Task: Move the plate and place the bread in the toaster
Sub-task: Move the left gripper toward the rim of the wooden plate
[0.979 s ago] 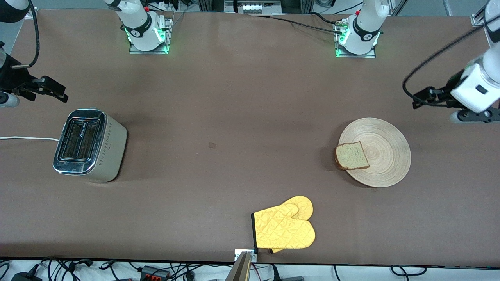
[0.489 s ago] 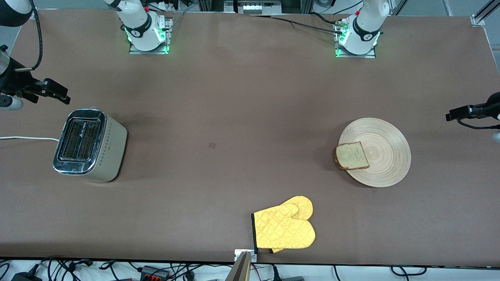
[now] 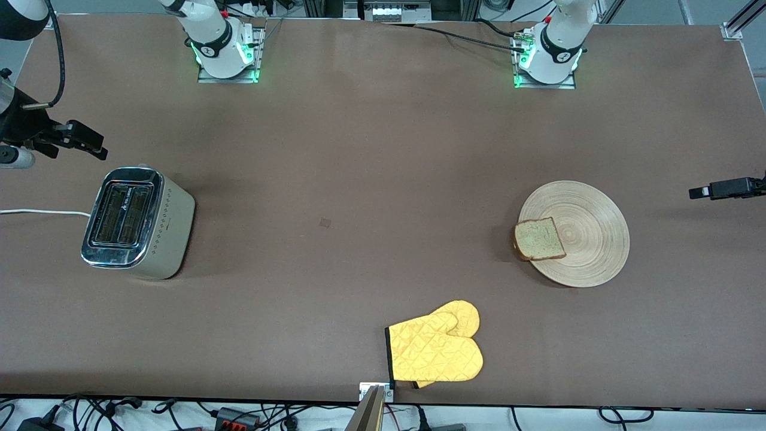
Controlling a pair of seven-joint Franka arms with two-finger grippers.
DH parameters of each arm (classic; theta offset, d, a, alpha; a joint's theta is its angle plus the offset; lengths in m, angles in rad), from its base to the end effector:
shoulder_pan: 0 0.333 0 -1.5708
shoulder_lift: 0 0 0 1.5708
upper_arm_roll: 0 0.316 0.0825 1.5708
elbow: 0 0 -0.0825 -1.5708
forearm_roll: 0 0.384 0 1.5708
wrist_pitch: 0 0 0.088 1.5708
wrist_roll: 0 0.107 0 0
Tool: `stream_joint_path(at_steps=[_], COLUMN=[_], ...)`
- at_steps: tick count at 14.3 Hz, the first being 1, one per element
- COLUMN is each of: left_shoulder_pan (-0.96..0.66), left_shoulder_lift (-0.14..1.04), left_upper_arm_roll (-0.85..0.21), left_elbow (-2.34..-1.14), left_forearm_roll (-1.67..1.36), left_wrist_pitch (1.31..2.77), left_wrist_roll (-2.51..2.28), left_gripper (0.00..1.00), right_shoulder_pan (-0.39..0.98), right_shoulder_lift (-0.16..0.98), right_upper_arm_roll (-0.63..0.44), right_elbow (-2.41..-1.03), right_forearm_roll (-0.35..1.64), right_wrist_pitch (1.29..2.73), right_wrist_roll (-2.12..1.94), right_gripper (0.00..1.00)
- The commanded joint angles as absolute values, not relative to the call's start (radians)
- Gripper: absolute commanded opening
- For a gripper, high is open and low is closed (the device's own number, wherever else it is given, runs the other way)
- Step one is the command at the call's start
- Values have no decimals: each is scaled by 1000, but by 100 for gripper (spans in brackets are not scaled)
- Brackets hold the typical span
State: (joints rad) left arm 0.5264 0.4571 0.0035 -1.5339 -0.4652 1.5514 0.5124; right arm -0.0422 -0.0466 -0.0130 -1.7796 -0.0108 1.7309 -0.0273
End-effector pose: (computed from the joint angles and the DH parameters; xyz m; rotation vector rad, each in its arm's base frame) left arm 0.5740 0.2794 0.3750 2.5191 0.1438 -0.1908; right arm 0.5469 -0.0313 0.5647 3.1314 -0.0409 -0.0039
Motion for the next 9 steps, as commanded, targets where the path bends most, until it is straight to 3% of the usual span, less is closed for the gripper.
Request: stream_joint_path(at_steps=[1,9], left_shoulder_pan=[566,565], left_shoulder_lift=[587,796], left_upper_arm_roll=[-6,-18], left_elbow=[-1471,-1470], left_forearm_roll=[-566,-680], left_wrist_pitch=[1539,1577], left_wrist_roll=[627,736], left_gripper=[100,97], right_shoulder_pan=[-51,-52], right_shoulder_lift=[-41,-40], right_upper_arm_roll=[-3,-3], right_elbow=[-1763,-1763], right_forearm_roll=[-11,-9], right_wrist_pitch=[1718,1724], right_wrist_roll=[-26,-26], right_gripper=[100,100])
